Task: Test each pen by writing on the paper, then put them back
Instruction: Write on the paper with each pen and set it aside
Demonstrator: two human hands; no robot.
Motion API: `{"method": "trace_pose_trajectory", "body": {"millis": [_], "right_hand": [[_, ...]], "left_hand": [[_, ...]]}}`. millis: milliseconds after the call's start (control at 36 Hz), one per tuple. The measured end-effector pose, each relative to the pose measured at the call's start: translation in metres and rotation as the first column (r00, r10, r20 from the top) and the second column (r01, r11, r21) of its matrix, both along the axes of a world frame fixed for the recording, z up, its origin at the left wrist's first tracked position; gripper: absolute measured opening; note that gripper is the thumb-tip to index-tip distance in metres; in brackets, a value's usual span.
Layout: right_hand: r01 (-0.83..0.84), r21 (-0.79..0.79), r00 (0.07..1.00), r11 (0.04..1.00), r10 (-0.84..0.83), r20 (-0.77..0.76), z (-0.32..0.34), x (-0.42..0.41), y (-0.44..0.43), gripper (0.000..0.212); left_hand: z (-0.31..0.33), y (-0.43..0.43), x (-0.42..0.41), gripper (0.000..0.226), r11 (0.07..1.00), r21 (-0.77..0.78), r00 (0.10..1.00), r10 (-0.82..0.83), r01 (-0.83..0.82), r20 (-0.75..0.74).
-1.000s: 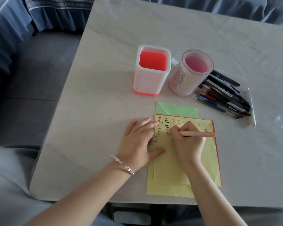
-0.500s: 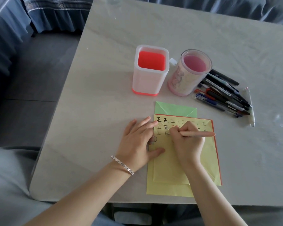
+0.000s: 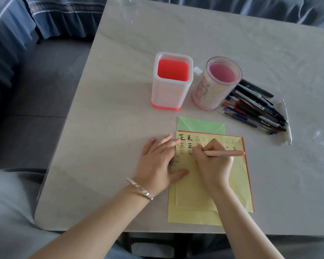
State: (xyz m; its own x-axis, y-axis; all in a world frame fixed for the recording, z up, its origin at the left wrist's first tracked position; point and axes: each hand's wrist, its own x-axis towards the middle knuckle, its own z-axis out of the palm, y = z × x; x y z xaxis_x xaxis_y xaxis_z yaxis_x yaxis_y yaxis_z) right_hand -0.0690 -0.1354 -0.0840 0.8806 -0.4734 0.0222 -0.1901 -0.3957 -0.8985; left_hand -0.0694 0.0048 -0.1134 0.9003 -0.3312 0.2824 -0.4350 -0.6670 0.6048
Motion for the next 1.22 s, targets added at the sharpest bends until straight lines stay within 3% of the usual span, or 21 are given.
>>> {"method": "trace_pose_trajectory", "body": {"millis": [222,500,722,972,1056,1222], "right_hand": [[0.007,0.048,1.000,0.999,-0.007,-0.001,0.002,-0.002,-0.002,0.033],[-0.042,-0.020,0.999,0.999,0.042,0.007,0.000,-0.001,0.000,0.042],[0.075,-0.008,0.997,0.997,-0.075,0.025,0.001,-0.004,-0.002,0.044],[0.174,0.262,0.983,0.949,-0.182,0.009,0.016,-0.007,-0.007,0.026],[0.158,0.275,0.985,0.949,-0.171,0.024,0.021,-0.013,-0.016,0.025],[0.057,0.263,0.997,0.963,-0.041,-0.068,0.032,-0.024,-0.033,0.024]], "left_hand": [[0.003,0.000,0.000,0.033,1.000,-0.011,1.000,0.001,-0.001,0.008],[0.003,-0.001,-0.001,0.035,1.000,-0.020,1.000,-0.001,0.001,-0.012],[0.003,0.000,0.000,0.037,0.999,0.033,1.000,0.008,-0.007,-0.026],[0.003,0.000,0.000,0.047,0.998,0.066,0.998,0.019,-0.014,-0.067],[0.004,0.000,0.000,0.037,1.000,0.027,0.995,0.011,-0.008,-0.098],[0.006,0.002,0.000,0.039,0.997,-0.072,0.994,-0.004,-0.004,-0.111]]}}
